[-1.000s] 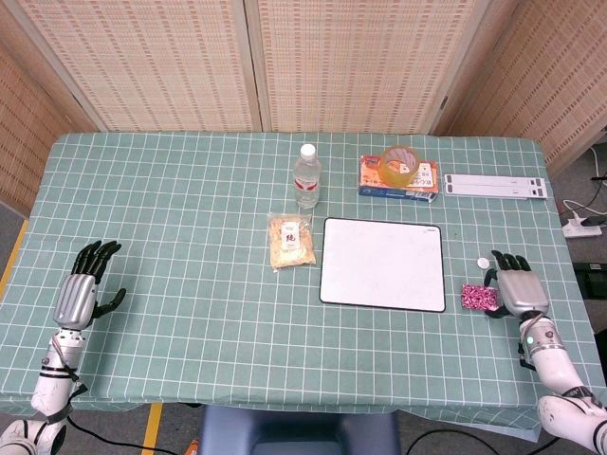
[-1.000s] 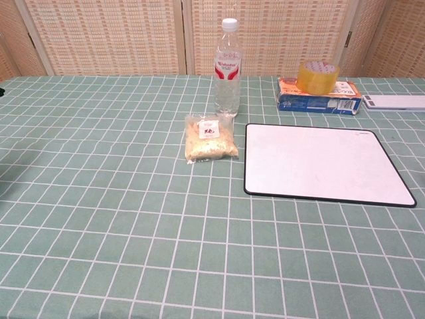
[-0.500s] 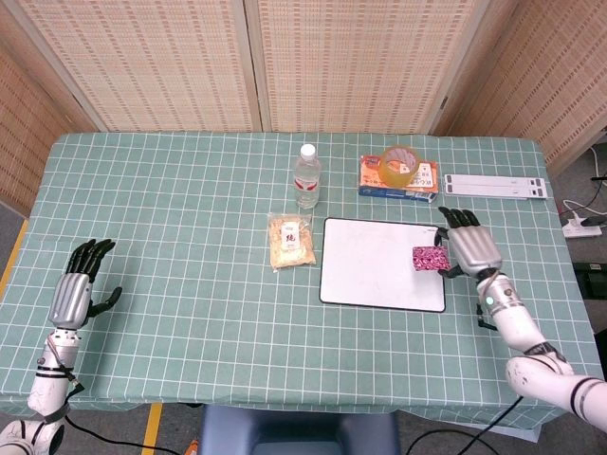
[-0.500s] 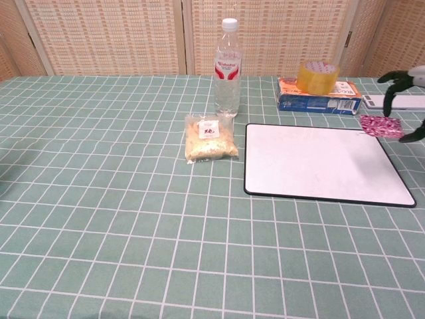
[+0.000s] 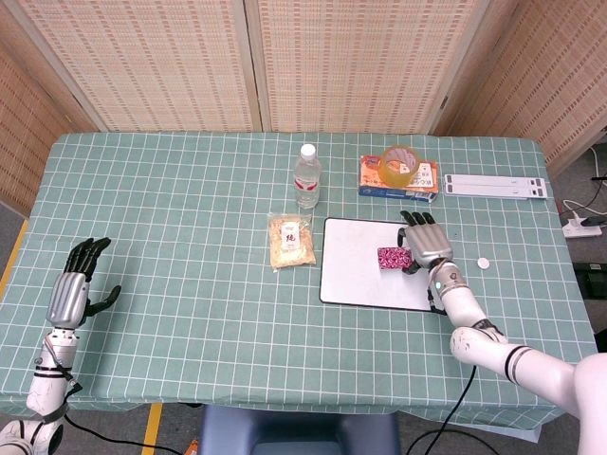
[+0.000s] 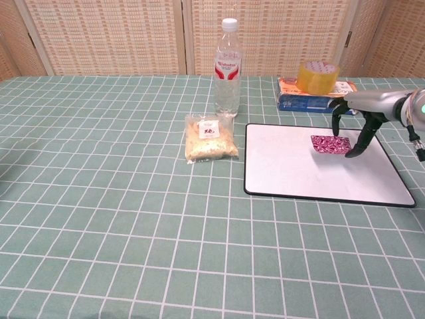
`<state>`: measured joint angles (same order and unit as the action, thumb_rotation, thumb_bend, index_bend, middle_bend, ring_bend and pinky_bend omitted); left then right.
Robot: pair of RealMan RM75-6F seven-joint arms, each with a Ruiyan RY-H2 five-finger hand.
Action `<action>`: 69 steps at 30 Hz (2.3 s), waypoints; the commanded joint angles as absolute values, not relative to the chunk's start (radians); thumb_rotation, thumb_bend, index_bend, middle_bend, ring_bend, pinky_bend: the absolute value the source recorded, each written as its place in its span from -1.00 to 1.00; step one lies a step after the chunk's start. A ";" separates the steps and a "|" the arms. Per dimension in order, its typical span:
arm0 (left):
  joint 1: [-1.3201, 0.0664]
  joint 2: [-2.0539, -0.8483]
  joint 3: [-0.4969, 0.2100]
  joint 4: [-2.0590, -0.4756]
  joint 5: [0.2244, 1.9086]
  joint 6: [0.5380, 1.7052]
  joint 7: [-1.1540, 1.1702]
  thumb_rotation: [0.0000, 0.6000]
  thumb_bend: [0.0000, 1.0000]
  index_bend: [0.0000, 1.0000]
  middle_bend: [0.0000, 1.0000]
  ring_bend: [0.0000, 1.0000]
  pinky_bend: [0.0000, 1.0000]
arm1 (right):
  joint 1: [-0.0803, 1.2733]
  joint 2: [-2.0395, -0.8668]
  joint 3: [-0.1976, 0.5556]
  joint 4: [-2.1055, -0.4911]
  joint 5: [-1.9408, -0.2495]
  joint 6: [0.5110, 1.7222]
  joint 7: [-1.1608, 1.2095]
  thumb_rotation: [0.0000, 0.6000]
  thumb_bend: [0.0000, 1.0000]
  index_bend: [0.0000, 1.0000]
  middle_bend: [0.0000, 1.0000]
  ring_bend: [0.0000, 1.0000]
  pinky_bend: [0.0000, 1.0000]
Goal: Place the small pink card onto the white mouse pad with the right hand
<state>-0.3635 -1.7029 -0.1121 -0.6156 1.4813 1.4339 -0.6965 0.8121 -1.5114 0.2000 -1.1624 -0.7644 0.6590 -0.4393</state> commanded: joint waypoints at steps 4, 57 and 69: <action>-0.365 -1.703 -0.113 -0.614 1.480 1.430 -0.702 1.00 -0.46 -0.79 -0.81 -1.00 -1.00 | 0.834 -1.533 0.191 -1.137 -0.751 0.649 -0.433 1.00 -0.69 -0.17 -1.00 -1.00 -1.00; -0.369 -1.707 -0.103 -0.610 1.488 1.419 -0.692 1.00 -0.45 -0.79 -0.81 -1.00 -1.00 | 0.672 -1.491 0.121 -0.774 -0.920 0.511 -0.143 1.00 -0.40 -0.16 -1.00 -1.00 -1.00; -0.369 -1.708 -0.102 -0.609 1.488 1.418 -0.697 1.00 -0.45 -0.79 -0.81 -1.00 -1.00 | 0.652 -1.466 0.113 -0.824 -0.850 0.520 -0.215 1.00 -0.39 -0.18 -1.00 -1.00 -1.00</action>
